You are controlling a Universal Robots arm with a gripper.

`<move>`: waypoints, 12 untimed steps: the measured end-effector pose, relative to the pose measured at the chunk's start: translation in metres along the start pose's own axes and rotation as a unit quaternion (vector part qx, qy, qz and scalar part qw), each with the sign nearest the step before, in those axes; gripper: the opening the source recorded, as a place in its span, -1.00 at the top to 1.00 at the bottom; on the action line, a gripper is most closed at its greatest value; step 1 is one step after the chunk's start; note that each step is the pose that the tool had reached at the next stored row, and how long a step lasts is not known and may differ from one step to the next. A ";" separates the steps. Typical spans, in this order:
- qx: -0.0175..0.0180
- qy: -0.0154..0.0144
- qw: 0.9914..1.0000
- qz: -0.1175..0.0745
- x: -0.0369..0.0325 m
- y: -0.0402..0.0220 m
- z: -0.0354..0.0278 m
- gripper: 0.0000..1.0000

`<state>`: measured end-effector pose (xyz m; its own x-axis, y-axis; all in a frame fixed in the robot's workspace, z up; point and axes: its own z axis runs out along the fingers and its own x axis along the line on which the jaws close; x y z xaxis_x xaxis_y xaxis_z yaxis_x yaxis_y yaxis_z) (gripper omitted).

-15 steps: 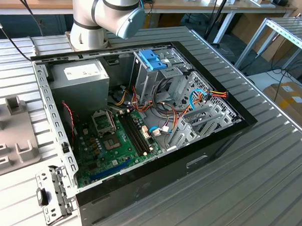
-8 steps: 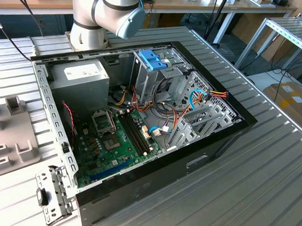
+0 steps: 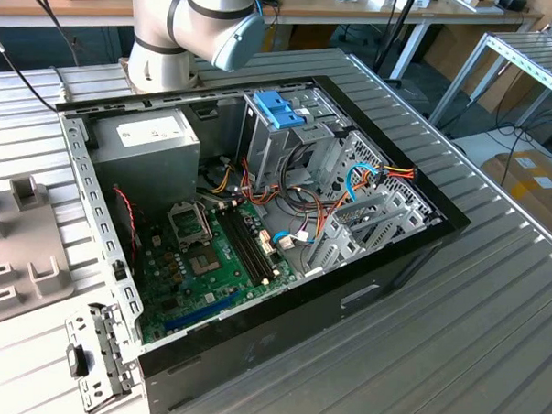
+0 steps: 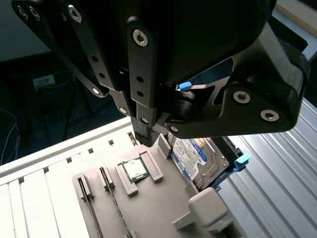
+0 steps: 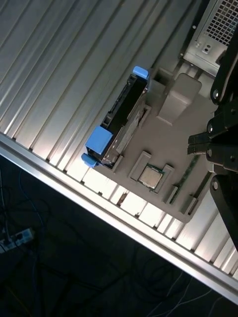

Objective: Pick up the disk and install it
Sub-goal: 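Pick up the disk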

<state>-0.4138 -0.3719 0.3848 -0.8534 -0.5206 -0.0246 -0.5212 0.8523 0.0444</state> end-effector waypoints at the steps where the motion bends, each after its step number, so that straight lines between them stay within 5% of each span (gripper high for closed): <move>1: 0.000 0.000 1.000 -0.001 0.0000 0.0000 0.0000 0.79; 12: 0.000 0.001 1.000 -0.019 0.0000 0.0000 0.0001 0.79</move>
<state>-0.4138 -0.3720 0.3847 -0.8333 -0.5523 -0.0246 -0.5528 0.8321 0.0443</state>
